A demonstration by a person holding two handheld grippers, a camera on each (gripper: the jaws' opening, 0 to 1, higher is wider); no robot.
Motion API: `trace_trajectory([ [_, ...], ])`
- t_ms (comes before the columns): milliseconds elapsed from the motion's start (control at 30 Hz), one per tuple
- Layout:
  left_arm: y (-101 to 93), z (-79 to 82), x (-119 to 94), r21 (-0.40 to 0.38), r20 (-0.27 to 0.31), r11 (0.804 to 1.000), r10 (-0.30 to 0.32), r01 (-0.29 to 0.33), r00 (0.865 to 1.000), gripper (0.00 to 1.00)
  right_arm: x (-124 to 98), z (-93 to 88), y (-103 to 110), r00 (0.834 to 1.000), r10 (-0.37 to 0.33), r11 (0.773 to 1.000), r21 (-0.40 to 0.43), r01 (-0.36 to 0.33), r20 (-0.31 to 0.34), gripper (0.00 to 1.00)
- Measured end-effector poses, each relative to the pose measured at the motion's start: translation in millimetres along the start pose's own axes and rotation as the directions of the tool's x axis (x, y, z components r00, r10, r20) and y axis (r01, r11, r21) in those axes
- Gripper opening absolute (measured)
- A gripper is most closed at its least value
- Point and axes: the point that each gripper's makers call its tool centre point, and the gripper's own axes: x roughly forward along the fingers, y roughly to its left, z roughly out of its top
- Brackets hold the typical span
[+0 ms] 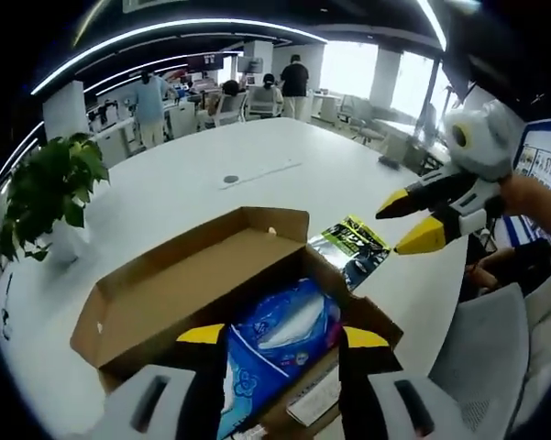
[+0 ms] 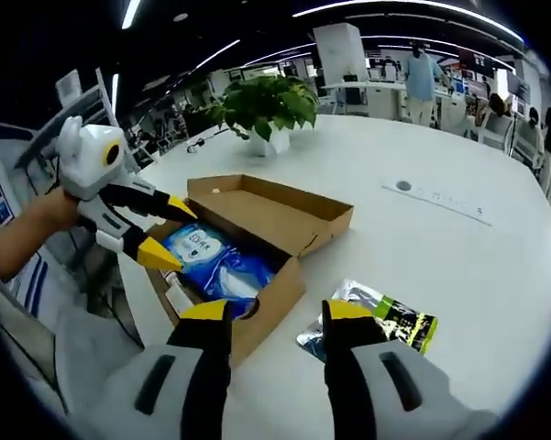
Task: Operate the shoe box by opening the lid, removing the specified soft item, and placing it in the target area until the item is outside and the box remains undamaged.
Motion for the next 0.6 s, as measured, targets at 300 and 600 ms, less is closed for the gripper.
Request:
trace_trajectory([
  [300, 8.6, -10.1, -18.6, -0.019, 0.047, 1.000, 0.005, -0.004, 0.999, 0.55, 16.7, 5.2, 26.6, 0.999, 0.051, 0.998, -0.027, -0.052, -0.016, 0.38],
  [600, 23.1, -29.9, -41.8, -0.040, 0.077, 0.999, 0.028, -0.025, 0.997, 0.61, 43.1, 8.1, 55.8, 0.993, 0.108, 0.992, -0.064, -0.111, -0.047, 0.38],
])
